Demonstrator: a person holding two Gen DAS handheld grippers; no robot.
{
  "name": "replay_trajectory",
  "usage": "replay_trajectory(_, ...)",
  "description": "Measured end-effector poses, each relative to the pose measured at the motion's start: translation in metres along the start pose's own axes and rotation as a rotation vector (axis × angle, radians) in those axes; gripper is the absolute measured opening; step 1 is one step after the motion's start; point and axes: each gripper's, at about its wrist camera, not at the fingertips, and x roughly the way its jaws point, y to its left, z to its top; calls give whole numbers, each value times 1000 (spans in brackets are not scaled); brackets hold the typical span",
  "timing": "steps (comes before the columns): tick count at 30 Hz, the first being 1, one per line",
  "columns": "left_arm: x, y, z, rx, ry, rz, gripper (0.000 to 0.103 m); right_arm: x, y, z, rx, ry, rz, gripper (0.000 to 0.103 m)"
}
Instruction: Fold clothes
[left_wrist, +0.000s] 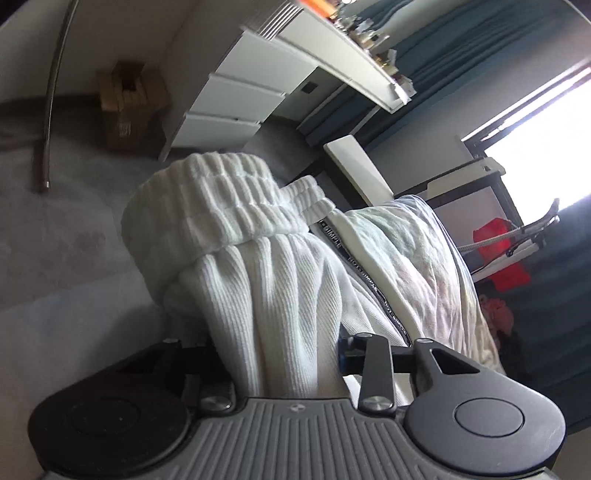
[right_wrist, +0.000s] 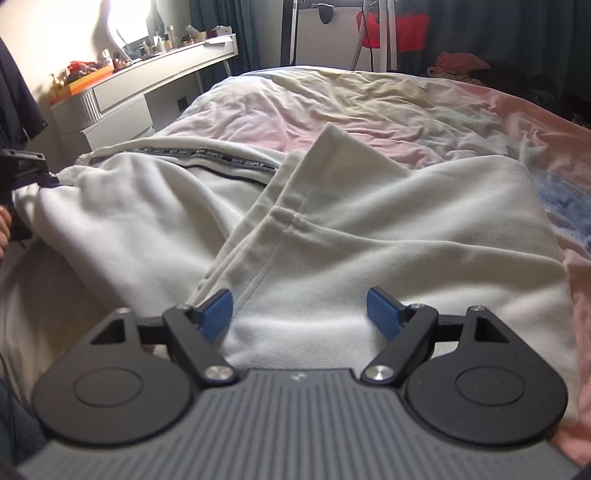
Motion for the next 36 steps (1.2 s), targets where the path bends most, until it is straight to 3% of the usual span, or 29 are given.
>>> replay_trajectory(4, -17, -41, -7, 120, -86, 18, 25, -7, -19, 8, 112, -19, 29, 81)
replay_trajectory(15, -115, -196, -64, 349, -291, -132, 18, -75, -89, 24, 350, -251, -56, 81)
replay_trajectory(20, -134, -280, -137, 474, -349, -211, 17, -107, -127, 23, 469, -348, -88, 82)
replay_trajectory(24, -119, -346, -207, 562, -368, -279, 16, -130, -160, 16, 566, -433, -159, 82)
replay_trajectory(27, -102, -379, -266, 640, -357, -314, 16, -140, -182, 8, 641, -479, -192, 83)
replay_trajectory(32, -50, -392, -372, 840, -219, -352, 16, -148, -213, -6, 753, -531, -214, 84)
replay_trajectory(36, -8, -386, -431, 945, -87, -351, 17, -148, -224, -13, 786, -569, -105, 84)
